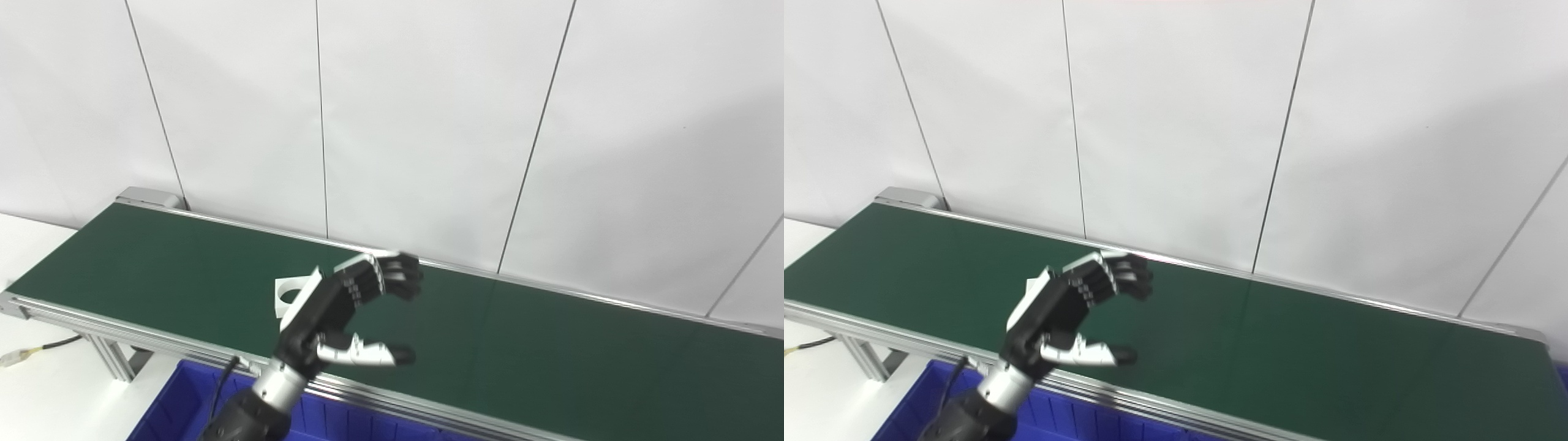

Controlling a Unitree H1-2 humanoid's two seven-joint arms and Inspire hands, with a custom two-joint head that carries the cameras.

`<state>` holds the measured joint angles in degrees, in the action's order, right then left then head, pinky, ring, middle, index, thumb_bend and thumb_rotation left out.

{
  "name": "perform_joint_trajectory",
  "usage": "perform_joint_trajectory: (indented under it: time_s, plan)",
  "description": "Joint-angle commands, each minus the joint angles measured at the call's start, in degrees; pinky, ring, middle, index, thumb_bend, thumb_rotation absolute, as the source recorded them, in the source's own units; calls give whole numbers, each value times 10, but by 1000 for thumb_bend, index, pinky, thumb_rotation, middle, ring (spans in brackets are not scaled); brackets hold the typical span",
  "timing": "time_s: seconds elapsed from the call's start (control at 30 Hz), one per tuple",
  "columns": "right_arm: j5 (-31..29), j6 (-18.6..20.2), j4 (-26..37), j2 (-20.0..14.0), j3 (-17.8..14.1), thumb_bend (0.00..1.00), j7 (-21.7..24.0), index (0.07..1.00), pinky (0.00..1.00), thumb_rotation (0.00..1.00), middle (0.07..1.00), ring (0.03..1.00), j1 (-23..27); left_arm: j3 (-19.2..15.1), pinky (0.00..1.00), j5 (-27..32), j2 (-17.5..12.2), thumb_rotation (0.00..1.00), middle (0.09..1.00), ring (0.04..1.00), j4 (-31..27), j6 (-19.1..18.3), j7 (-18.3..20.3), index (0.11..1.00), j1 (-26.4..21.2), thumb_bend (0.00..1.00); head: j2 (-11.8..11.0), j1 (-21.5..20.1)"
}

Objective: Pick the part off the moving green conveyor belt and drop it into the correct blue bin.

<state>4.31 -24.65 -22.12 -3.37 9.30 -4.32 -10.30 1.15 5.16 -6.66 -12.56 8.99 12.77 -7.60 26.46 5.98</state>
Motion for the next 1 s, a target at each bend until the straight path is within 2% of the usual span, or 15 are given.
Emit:
perform_joint_trajectory:
  time_s: [0.0, 0.1, 0.2, 0.37, 0.47, 0.57, 0.7, 0.77, 0.8, 0.83, 0.97]
  plan:
    - [-1, -23, 9, 3, 2, 704, -3, 773, 595, 0, 762, 704, 9, -8, 674, -42, -24, 66, 761, 718, -5, -7, -14, 769, -31, 646, 0, -1]
    - [7, -23, 8, 2, 6, 713, -12, 774, 595, 0, 761, 700, 9, -2, 730, -121, -72, 75, 825, 790, -17, -56, -5, 820, -58, 667, 3, -1]
    - [6, -23, 6, 1, 10, 712, -14, 776, 598, 0, 763, 702, 11, 4, 705, -179, -88, 46, 829, 794, -17, -81, -16, 825, -77, 732, 4, -2]
    - [5, -23, 4, -1, 15, 707, -17, 772, 590, 0, 758, 700, 13, 17, 704, -261, -110, 73, 823, 790, 21, -87, -29, 829, -111, 753, 4, -9]
    - [1, -23, 3, -2, 15, 706, -15, 771, 589, 0, 757, 699, 13, 22, 675, -284, -118, 70, 817, 778, 51, -78, -32, 830, -129, 762, 4, -9]
    - [1, -23, 1, -3, 15, 709, -16, 769, 589, 0, 755, 699, 13, 27, 701, -298, -122, 51, 836, 806, 83, -70, -35, 836, -146, 784, 5, -11]
    - [3, -23, 1, -2, 13, 723, -19, 769, 597, 0, 756, 702, 12, 46, 729, -331, -129, 56, 878, 852, 117, -82, -28, 865, -167, 801, 6, -14]
    - [1, -23, 2, -2, 13, 726, -18, 767, 599, 0, 755, 701, 11, 57, 760, -351, -135, 99, 897, 885, 141, -83, -28, 885, -178, 803, 7, -16]
    - [0, -23, 3, -2, 12, 723, -17, 772, 602, 0, 759, 705, 11, 62, 898, -360, -137, 120, 911, 918, 153, -84, -29, 899, -183, 827, 7, -16]
    - [1, -23, 4, -3, 12, 723, -18, 772, 603, 0, 758, 705, 10, 70, 966, -371, -139, 134, 922, 946, 172, -87, -29, 911, -191, 850, 8, -17]
    - [0, -23, 5, -3, 10, 723, -18, 770, 602, 0, 754, 704, 10, 89, 998, -391, -145, 141, 927, 975, 229, -80, -33, 928, -212, 888, 6, -17]
